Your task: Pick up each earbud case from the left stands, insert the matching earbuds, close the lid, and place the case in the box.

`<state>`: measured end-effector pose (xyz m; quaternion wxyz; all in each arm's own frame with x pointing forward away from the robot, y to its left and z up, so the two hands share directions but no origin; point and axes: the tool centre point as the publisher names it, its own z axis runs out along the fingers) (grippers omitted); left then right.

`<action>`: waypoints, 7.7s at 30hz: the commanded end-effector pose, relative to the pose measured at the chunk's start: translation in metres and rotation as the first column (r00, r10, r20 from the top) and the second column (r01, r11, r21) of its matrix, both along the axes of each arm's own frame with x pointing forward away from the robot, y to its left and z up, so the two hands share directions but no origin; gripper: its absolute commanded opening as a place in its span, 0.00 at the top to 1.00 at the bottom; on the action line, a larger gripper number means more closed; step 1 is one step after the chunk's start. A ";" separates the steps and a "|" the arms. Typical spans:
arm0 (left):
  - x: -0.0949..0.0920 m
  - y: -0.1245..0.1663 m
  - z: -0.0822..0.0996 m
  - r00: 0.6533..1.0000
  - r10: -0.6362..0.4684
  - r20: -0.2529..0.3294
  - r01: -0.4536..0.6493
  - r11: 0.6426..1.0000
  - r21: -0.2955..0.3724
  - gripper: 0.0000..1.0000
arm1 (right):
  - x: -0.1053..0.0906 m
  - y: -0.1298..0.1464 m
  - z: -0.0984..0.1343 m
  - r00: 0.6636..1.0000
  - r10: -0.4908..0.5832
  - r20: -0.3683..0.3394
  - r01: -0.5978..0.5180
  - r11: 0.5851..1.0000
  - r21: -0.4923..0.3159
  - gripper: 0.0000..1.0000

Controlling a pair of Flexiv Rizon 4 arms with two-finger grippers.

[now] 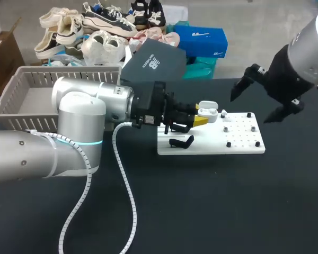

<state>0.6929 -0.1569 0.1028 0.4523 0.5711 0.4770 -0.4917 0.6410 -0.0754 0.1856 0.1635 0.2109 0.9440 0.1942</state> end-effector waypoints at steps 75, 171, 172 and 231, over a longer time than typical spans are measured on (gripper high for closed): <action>0.000 0.000 0.000 1.000 0.002 0.001 -0.002 1.000 0.001 1.00 | 0.097 -0.015 -0.023 0.965 0.259 0.046 -0.245 0.948 -0.202 0.00; 0.000 0.000 0.000 1.000 0.002 0.001 -0.002 1.000 0.001 1.00 | 0.156 0.012 -0.156 0.973 0.106 -0.206 -0.140 0.978 -0.156 0.69; 0.000 0.000 0.000 1.000 0.002 0.001 -0.002 1.000 0.001 1.00 | 0.156 0.012 -0.156 0.973 0.107 -0.206 -0.141 0.978 -0.156 0.69; 0.000 0.000 0.000 1.000 0.002 0.001 -0.002 1.000 0.001 1.00 | 0.113 -0.037 -0.030 0.999 0.028 -0.026 -0.032 0.988 -0.153 1.00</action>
